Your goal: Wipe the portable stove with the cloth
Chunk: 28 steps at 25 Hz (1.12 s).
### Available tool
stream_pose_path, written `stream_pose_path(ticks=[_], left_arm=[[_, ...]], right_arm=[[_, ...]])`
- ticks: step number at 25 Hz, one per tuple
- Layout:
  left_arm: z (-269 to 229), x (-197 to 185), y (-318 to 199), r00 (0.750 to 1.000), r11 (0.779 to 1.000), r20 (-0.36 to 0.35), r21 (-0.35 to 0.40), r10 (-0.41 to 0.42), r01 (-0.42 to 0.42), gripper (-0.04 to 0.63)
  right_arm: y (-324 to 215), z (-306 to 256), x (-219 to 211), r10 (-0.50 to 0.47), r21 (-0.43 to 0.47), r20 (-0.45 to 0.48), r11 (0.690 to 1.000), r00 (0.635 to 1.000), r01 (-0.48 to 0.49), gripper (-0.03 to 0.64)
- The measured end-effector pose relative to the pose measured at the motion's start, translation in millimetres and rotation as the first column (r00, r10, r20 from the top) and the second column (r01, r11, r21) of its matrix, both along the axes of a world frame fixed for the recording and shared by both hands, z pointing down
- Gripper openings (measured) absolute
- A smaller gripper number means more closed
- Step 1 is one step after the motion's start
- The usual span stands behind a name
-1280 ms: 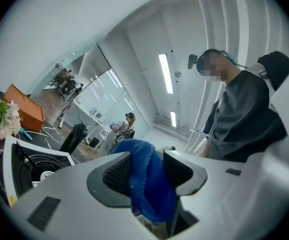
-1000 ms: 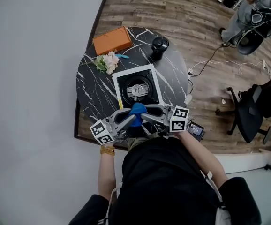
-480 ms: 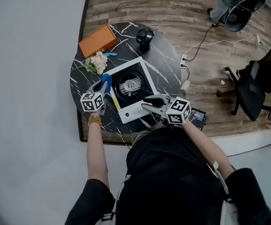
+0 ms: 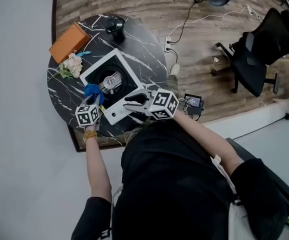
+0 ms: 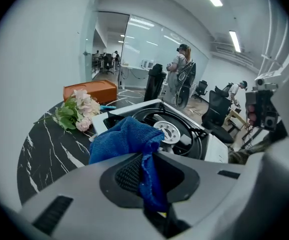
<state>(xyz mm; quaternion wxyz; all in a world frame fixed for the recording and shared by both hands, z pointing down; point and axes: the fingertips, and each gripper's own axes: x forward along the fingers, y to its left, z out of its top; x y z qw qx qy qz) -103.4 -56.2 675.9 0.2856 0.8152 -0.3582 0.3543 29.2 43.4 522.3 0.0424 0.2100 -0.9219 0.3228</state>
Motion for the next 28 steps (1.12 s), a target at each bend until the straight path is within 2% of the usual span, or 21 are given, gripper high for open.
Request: stream_pose_path(ticks=[5,7,9,10,12,14,15,16,17,19,20,22,25,28], left_arm=[[0,5,38,0.996,0.990,-0.025,-0.113,0.081,-0.083,0.058],[-3,7,46,0.991,0.986,0.001,-0.098,0.135,-0.134,0.058],[-19,7,49,0.985,0.985,0.018,-0.026,0.169,-0.169,0.058],[-33,8,49,0.988,0.988,-0.015,0.018,0.157,-0.157,0.058],[-72,16,51,0.979,0.993,-0.180,0.085,0.097,-0.083,0.060],[-113,25,55,0.931,0.990,-0.363,0.141,0.048,0.003,0.060],[-132,29,55,0.907,0.980,-0.420,0.194,0.034,0.053,0.060],[-152,30,55,0.892,0.957,-0.451,0.269,0.021,0.114,0.060],[-172,29,53,0.888,0.917,-0.460,0.354,0.001,0.183,0.060],[-205,22,47,0.893,0.809,-0.445,0.499,-0.069,0.311,0.060],[-217,19,43,0.895,0.759,-0.432,0.546,-0.108,0.355,0.060],[-232,21,35,0.902,0.685,-0.402,0.613,-0.157,0.393,0.060],[-247,28,22,0.916,0.612,-0.348,0.687,-0.198,0.393,0.060],[-251,28,18,0.919,0.564,-0.305,0.726,-0.248,0.393,0.060]], right_arm=[[5,2,-6,-0.028,-0.005,-0.006,1.000,1.000,0.028,0.091],[3,3,-5,-0.032,-0.002,-0.008,0.999,0.999,0.032,0.091],[2,7,-3,-0.035,0.022,-0.049,0.999,0.998,0.037,0.092],[0,11,-2,-0.037,0.049,-0.095,0.998,0.995,0.042,0.092],[-3,21,-2,-0.043,0.121,-0.214,0.990,0.976,0.070,0.094],[-11,26,-2,-0.025,0.214,-0.307,0.972,0.951,0.094,0.106],[-17,22,0,0.014,0.275,-0.334,0.958,0.942,0.083,0.106],[-24,14,3,0.069,0.343,-0.350,0.937,0.934,0.059,0.105],[-31,3,5,0.127,0.406,-0.354,0.913,0.927,0.031,0.090],[-44,-26,4,0.210,0.484,-0.333,0.875,0.919,-0.024,0.061],[-50,-38,0,0.231,0.501,-0.315,0.864,0.920,-0.046,0.054],[-61,-55,-10,0.248,0.523,-0.276,0.849,0.929,-0.071,0.054],[-82,-70,-17,0.302,0.552,-0.227,0.823,0.926,-0.133,0.054],[-102,-71,-12,0.416,0.565,-0.238,0.794,0.878,-0.223,0.044]])
